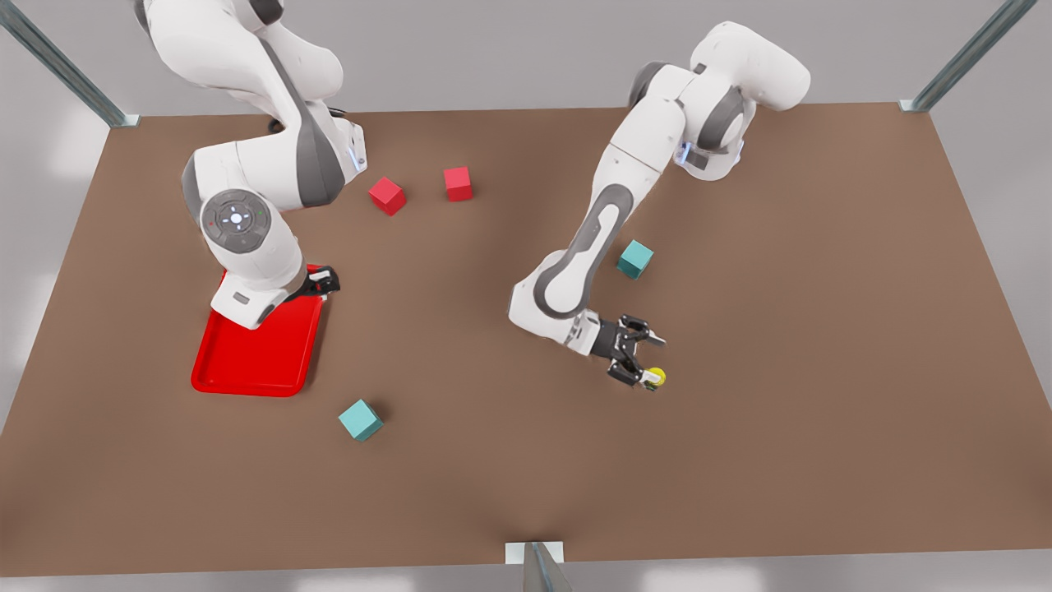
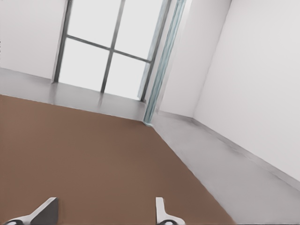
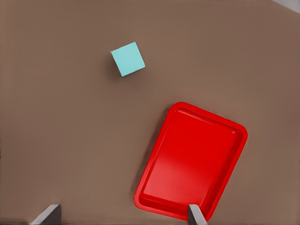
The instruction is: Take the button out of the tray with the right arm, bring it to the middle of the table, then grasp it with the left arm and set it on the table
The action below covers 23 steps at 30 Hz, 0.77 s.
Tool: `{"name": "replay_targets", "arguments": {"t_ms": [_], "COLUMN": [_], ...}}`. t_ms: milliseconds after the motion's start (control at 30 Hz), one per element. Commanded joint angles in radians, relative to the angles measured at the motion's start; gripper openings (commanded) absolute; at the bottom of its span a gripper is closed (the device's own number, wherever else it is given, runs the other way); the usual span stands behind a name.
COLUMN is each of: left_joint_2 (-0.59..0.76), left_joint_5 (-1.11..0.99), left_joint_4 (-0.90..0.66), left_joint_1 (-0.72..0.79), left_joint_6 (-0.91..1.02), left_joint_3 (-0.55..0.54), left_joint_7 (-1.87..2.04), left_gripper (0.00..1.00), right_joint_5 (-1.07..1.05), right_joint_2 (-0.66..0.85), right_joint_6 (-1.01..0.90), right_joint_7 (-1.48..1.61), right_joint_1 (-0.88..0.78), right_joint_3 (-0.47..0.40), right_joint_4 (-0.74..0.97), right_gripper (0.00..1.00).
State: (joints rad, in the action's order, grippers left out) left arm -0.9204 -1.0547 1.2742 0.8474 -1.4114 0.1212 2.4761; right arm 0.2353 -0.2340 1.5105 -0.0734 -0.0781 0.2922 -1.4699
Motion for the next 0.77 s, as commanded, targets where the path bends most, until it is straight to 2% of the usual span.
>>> {"name": "replay_targets", "arguments": {"t_ms": [0, 67, 100, 133, 200, 233, 267, 333, 400, 467, 733], "left_joint_2": [0.043, 0.063, 0.097, 0.15, 0.351, 0.455, 0.537, 0.69, 0.775, 0.805, 0.838], "left_joint_5": [0.198, 0.724, 1.088, 1.273, 1.227, 1.113, 1.095, 1.038, 1.033, 1.026, 1.027], "left_joint_4": [-0.009, -0.243, -0.297, -0.308, -0.309, -0.306, -0.276, -0.124, 0.049, 0.185, 0.186], "left_joint_1": [0.019, -0.166, -0.309, -0.41, -0.482, -0.469, -0.468, -0.475, -0.481, -0.493, -0.521], "left_joint_6": [0.207, 0.178, 0.177, 0.187, 0.195, 0.242, 0.238, 0.167, 0.048, -0.052, -0.058], "left_joint_3": [0.005, 0.002, -0.002, 0.002, 0.005, -0.014, -0.012, -0.014, -0.012, -0.014, -0.037], "left_joint_7": [-1.704, -2.181, -2.31, -2.381, -2.416, -2.416, -2.418, -2.456, -2.53, -2.68, -2.694], "left_gripper": [1.0, 1.0, 1.0, 1.0, 1.0, 1.0, 1.0, 1.0, 1.0, 1.0, 1.0], "right_joint_5": [0.03, 0.03, 0.029, 0.027, 0.024, 0.022, 0.006, -0.06, -0.077, -0.077, -0.077], "right_joint_2": [-0.004, -0.004, -0.004, -0.004, -0.004, -0.004, -0.004, -0.004, -0.004, -0.002, -0.002], "right_joint_6": [-0.018, -0.023, -0.023, -0.024, -0.03, -0.03, -0.03, -0.03, -0.029, -0.029, -0.029], "right_joint_7": [0.0, 0.0, 0.0, 0.001, 0.004, 0.004, 0.004, 0.006, 0.006, 0.006, 0.006], "right_joint_1": [0.0, 0.003, 0.003, 0.014, 0.027, 0.029, 0.035, 0.1, 0.107, 0.113, 0.126], "right_joint_3": [-0.002, -0.005, -0.005, -0.005, -0.004, -0.004, -0.005, -0.005, -0.004, -0.005, -0.004], "right_joint_4": [0.003, 0.003, 0.003, 0.003, 0.005, 0.005, 0.014, 0.02, 0.02, 0.02, 0.043], "right_gripper": [1.0, 1.0, 1.0, 1.0, 1.0, 1.0, 1.0, 1.0, 1.0, 1.0, 1.0]}}
